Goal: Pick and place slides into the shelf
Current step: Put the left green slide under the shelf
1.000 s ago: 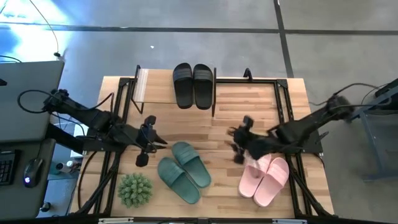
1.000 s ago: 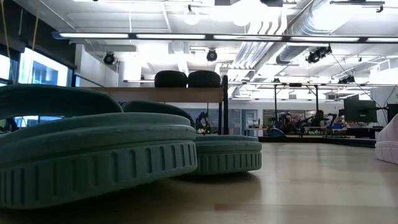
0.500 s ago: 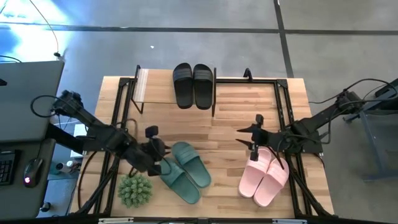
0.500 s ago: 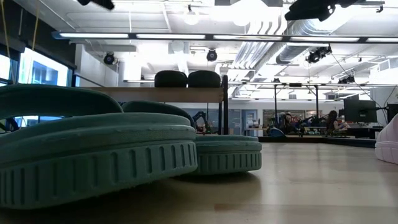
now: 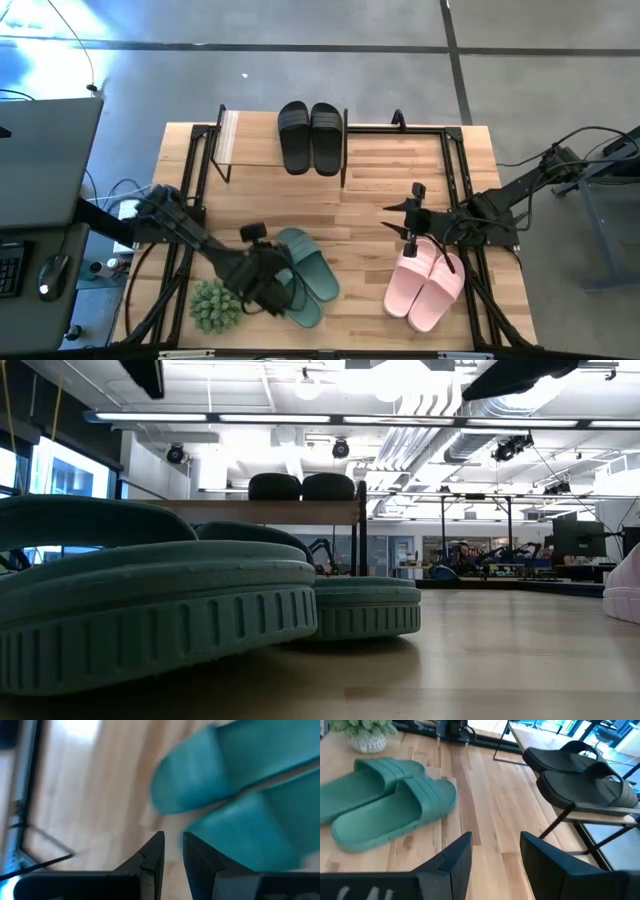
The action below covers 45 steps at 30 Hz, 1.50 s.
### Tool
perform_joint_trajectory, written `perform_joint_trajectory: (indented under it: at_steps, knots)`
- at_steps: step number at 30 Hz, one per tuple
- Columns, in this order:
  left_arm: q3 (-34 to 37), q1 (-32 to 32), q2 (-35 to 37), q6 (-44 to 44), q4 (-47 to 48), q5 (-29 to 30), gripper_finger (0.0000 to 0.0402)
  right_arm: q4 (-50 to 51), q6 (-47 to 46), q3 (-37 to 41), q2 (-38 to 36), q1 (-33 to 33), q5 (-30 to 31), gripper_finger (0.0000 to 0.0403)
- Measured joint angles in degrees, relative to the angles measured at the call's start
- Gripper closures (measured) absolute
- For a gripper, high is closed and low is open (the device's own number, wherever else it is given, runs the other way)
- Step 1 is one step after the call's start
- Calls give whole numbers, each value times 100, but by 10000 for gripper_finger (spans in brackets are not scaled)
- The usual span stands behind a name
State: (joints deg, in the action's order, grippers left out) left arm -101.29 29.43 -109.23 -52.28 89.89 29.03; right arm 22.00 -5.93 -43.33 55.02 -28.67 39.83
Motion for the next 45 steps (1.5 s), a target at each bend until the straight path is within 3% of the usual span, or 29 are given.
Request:
perform_joint_trajectory:
  at_steps: [8,13,19,26,34,45]
  knots:
    - [-621,407,-512,-283,3,-259,344,135,-3,-4,1,2,2,245]
    - [-634,526,-590,-723,-33,-265,344,197,-59,-4,1,190,543,245]
    - [-629,669,-1023,-954,-152,-469,344,231,-150,4,5,752,-60,245]
    - [-643,660,-1455,-1177,-241,-780,344,173,130,9,10,1243,-225,245]
    - [-643,659,-1462,-936,-1403,-1339,344,203,198,11,10,1447,-413,245]
    - [-646,431,-1714,-906,-1329,-1130,344,215,480,13,7,1482,-322,245]
